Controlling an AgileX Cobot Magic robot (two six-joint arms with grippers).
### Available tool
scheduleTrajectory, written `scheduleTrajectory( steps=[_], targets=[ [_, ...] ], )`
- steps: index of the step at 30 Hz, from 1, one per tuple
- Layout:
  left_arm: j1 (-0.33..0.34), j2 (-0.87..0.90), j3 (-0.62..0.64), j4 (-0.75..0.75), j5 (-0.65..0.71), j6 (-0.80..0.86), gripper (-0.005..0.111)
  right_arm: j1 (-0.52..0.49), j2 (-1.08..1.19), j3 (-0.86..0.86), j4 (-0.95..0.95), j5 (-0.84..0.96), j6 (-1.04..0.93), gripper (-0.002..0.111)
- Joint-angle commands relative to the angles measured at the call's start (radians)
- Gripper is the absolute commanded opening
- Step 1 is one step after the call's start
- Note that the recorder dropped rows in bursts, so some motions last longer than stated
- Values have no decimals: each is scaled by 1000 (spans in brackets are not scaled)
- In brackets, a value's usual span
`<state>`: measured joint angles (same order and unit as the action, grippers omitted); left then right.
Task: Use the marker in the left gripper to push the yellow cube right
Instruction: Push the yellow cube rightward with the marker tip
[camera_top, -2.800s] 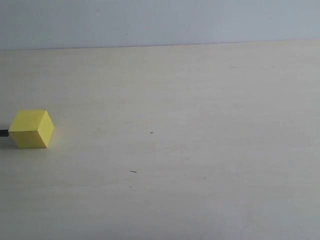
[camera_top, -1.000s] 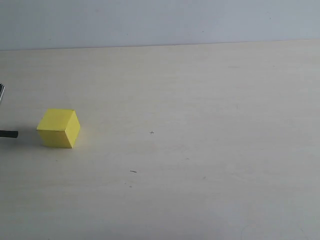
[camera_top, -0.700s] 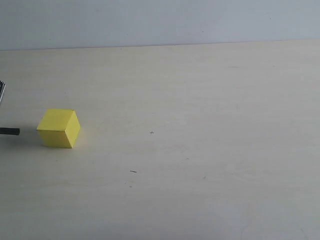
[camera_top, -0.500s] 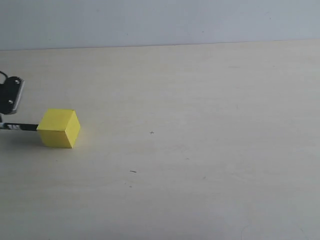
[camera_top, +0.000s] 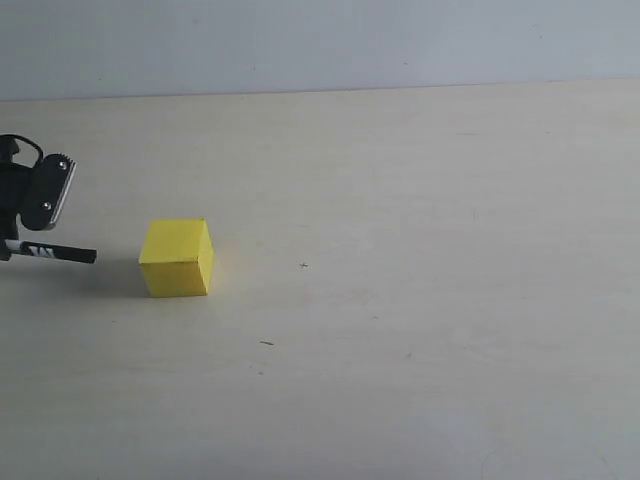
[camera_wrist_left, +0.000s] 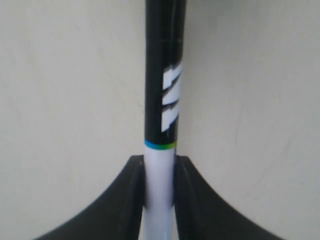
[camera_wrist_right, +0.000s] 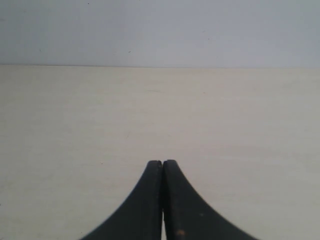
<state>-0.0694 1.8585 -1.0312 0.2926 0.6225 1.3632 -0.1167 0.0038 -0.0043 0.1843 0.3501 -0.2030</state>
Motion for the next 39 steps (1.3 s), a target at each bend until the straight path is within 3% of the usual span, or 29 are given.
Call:
scheduleTrajectory(
  steps=[1, 9, 12, 17, 20, 32, 39],
  targets=[
    [31, -10, -4, 7, 12, -15, 0, -6, -4, 4, -1, -8, -1, 0],
    [6, 10, -4, -73, -3, 8, 0, -6, -4, 4, -1, -8, -1, 0],
    [-56, 24, -4, -99, 8, 8, 0, -6, -4, 4, -1, -8, -1, 0],
    [-228, 20, -4, -126, -50, -10, 0, -6, -4, 4, -1, -8, -1, 0],
    [-267, 3, -4, -122, -54, -18, 0, -6, -4, 4, -1, -4, -1, 0],
    [-100, -16, -4, -45, 58, -96, 0, -6, -4, 4, -1, -4, -1, 0],
    [-106, -16, -4, -45, 31, -85, 0, -6, -4, 4, -1, -4, -1, 0]
  ],
)
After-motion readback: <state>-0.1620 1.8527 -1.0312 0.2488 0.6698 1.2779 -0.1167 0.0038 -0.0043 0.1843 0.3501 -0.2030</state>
